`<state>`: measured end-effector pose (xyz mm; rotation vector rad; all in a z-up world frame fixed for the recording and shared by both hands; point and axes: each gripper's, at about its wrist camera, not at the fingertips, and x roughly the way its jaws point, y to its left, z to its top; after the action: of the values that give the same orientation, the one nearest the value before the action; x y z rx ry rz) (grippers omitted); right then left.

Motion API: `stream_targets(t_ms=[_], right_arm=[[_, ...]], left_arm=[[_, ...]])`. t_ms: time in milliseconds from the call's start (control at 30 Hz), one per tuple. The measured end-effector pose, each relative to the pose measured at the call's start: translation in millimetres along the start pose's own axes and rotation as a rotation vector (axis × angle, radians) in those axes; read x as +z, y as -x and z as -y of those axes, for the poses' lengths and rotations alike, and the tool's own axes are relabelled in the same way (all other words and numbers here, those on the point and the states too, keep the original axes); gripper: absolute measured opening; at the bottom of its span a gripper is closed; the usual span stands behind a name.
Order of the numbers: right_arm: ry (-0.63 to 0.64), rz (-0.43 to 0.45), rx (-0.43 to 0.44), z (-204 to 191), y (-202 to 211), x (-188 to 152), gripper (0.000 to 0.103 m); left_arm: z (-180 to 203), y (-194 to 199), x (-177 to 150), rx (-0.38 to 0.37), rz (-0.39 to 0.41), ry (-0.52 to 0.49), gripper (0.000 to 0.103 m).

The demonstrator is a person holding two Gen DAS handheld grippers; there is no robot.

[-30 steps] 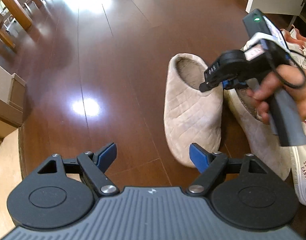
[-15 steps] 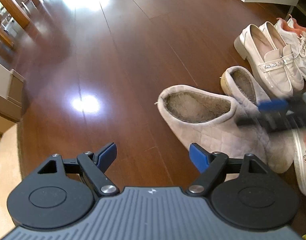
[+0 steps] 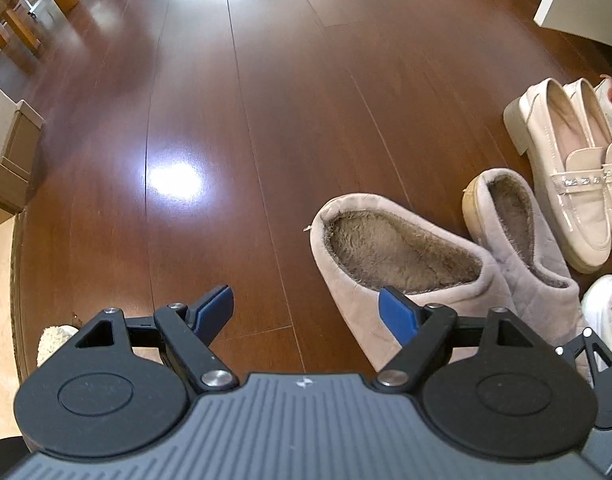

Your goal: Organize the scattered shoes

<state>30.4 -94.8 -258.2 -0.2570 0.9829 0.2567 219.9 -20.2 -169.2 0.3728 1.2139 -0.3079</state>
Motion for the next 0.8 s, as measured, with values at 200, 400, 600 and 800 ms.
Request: stream_targets(t_ms=[200, 400, 600, 800], right_arm=[[-0.121, -0.019, -0.032, -16, -1, 3, 0.070], [-0.173, -0.024, -0.073, -18, 6, 4, 0.077], [-0.240, -0.053, -0.099, -19, 4, 1, 0.085], [-0.241, -0.049, -0.072, -24, -5, -16, 0.083]], left_arm=[[-18, -13, -2, -0.004, -0.033, 0.049, 0.081], [-3, -29, 13, -0.097, -0.044, 0.071, 0.081], [32, -54, 27, -0.112, -0.043, 0.015, 0.081], [51, -85, 15, -0.101, -0.120, 0.010, 0.062]])
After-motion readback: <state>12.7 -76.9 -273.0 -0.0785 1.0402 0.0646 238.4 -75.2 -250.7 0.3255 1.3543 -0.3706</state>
